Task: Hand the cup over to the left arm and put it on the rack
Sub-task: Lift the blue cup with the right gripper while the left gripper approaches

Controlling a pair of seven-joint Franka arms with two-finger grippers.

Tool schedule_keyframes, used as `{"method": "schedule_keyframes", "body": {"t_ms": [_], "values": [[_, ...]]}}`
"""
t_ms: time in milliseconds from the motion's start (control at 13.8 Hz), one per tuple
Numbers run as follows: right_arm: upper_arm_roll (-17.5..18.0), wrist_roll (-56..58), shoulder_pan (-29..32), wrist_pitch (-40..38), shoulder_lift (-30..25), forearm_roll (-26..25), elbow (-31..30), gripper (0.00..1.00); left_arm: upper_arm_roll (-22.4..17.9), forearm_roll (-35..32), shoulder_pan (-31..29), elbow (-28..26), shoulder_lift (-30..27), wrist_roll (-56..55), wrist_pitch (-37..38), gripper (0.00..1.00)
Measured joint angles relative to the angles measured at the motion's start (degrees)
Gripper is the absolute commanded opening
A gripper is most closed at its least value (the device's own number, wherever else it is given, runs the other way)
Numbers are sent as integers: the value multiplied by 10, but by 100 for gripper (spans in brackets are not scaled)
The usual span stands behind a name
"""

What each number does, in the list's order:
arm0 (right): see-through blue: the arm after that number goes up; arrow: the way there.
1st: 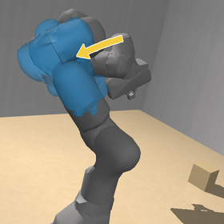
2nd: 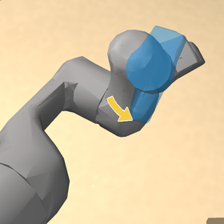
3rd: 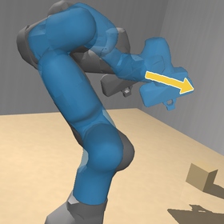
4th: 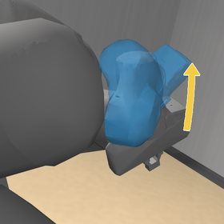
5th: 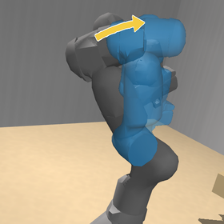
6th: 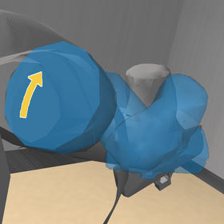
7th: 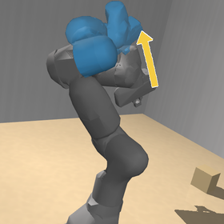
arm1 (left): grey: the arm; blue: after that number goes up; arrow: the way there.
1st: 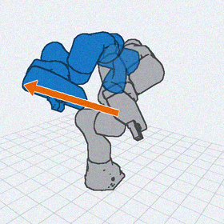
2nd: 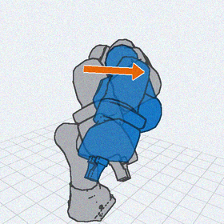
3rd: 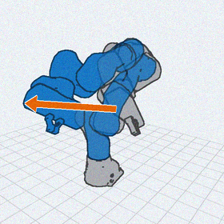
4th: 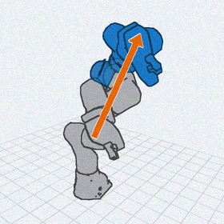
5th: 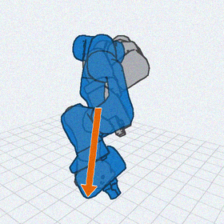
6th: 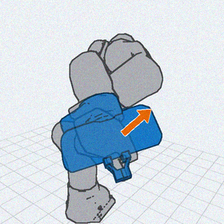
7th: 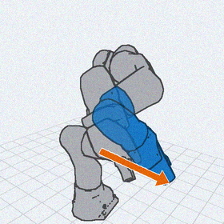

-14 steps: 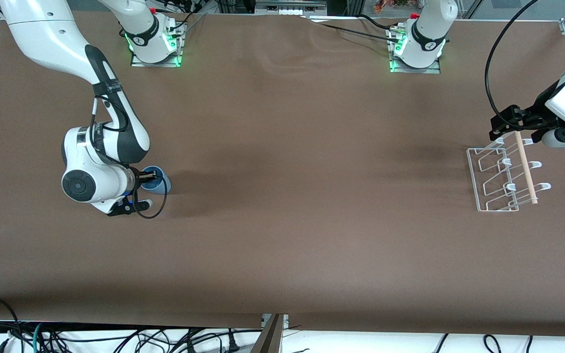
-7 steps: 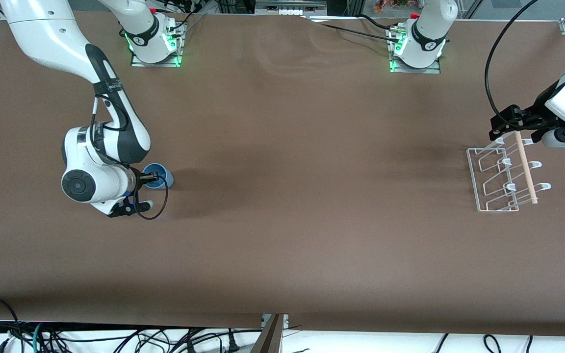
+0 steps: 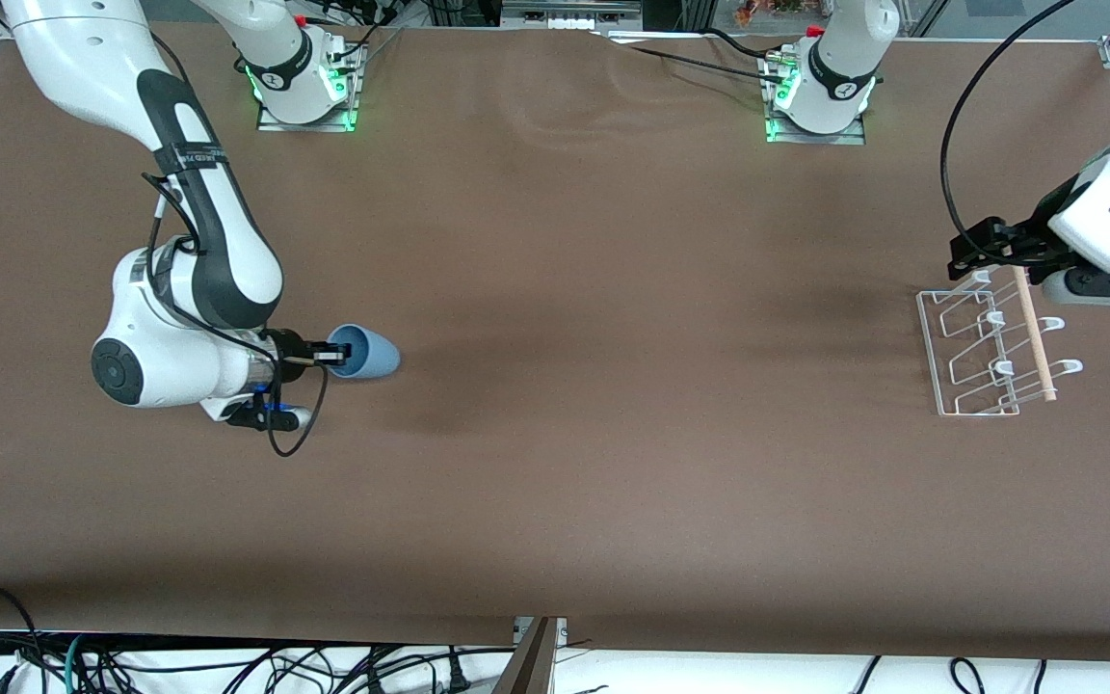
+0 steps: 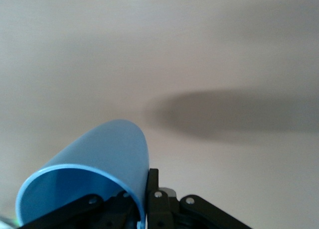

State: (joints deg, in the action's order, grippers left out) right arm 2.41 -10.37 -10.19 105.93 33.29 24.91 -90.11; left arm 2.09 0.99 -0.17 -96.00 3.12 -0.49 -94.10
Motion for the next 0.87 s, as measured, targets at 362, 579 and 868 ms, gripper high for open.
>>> {"method": "schedule_keyframes", "body": {"t_ms": [362,579,868], "values": [[2,-128,-77,48,0,164,24,0,9,41,14,0,36,25,37,100],[3,-232,-142,120,2,196,49,0,8,87,12,1,57,121,29,100],[3,-330,-202,165,9,241,94,0,3,153,4,1,88,281,-3,100]]}}
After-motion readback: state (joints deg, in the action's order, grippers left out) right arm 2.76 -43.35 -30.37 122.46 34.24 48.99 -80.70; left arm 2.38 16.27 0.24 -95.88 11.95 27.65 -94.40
